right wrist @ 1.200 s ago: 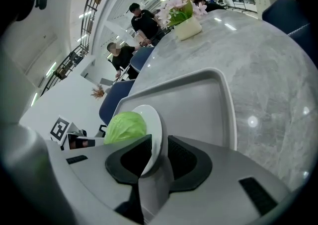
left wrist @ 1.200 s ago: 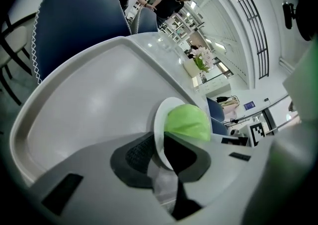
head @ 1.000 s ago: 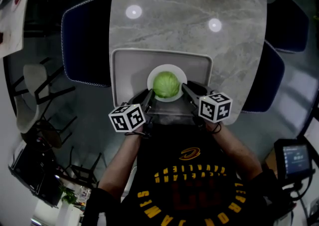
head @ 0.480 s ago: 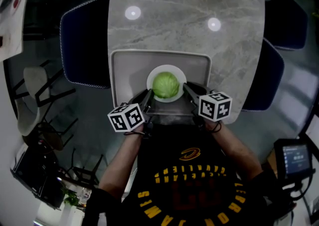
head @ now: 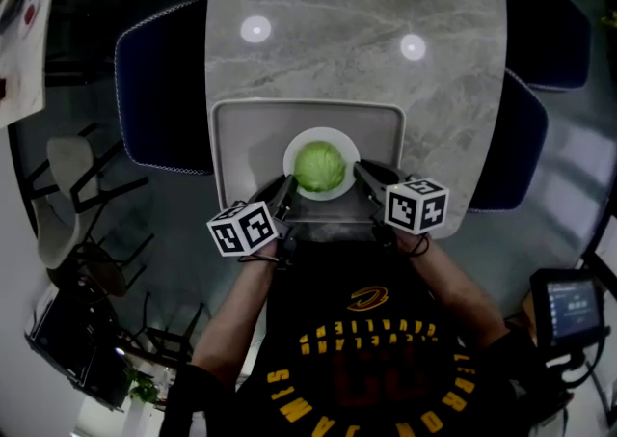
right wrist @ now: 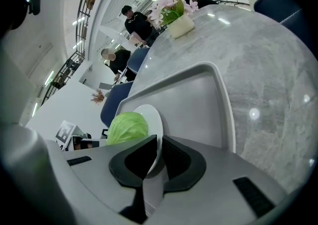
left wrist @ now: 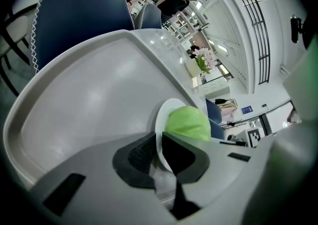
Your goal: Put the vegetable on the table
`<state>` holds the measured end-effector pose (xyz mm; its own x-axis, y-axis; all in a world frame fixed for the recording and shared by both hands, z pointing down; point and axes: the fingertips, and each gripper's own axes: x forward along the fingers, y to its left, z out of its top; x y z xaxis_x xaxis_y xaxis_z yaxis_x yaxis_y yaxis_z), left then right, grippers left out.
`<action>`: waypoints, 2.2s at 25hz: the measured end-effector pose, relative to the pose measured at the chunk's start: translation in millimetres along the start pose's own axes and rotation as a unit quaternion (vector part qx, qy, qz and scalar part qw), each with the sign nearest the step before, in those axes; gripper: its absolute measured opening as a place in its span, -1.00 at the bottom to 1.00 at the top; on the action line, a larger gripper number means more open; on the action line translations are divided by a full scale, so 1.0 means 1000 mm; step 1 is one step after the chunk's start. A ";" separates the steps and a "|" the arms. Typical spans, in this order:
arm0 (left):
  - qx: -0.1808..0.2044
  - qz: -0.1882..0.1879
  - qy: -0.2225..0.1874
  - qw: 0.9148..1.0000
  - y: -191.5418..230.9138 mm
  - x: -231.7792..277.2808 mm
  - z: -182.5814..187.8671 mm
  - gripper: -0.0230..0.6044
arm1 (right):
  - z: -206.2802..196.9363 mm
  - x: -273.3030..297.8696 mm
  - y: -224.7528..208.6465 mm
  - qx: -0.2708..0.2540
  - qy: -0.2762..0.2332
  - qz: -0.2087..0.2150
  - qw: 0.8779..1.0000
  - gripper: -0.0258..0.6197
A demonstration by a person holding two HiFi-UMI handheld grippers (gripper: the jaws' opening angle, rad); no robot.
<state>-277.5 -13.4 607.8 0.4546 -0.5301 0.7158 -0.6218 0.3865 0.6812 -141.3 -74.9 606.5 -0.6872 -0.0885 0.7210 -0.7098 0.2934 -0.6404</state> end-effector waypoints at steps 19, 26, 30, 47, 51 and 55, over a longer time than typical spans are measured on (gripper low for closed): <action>0.055 -0.008 0.010 0.998 -0.020 0.014 0.007 -0.79 | 0.009 -0.014 -0.014 0.011 -0.044 -0.002 0.999 -0.79; 0.074 -0.021 0.022 0.997 -0.040 0.003 0.005 -0.79 | 0.003 -0.036 -0.009 0.034 -0.066 -0.013 0.997 -0.79; 0.087 -0.033 0.029 0.995 -0.053 0.001 0.003 -0.80 | -0.001 -0.048 -0.012 0.049 -0.085 -0.018 0.995 -0.79; 0.125 -0.071 0.061 0.988 -0.123 0.042 -0.036 -0.82 | -0.010 -0.116 -0.070 0.086 -0.145 -0.031 0.985 -0.79; 0.128 -0.070 0.063 0.987 -0.137 0.050 -0.047 -0.82 | -0.010 -0.130 -0.082 0.085 -0.151 -0.030 0.984 -0.79; 0.133 -0.070 0.063 0.987 -0.139 0.051 -0.048 -0.82 | -0.010 -0.130 -0.084 0.083 -0.152 -0.034 0.984 -0.79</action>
<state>-137.4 -58.0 556.8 0.6137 -0.4590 0.6425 -0.6851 0.0950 0.7223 9.4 -78.3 568.7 -0.6336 -0.3903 0.6679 -0.7543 0.1202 -0.6454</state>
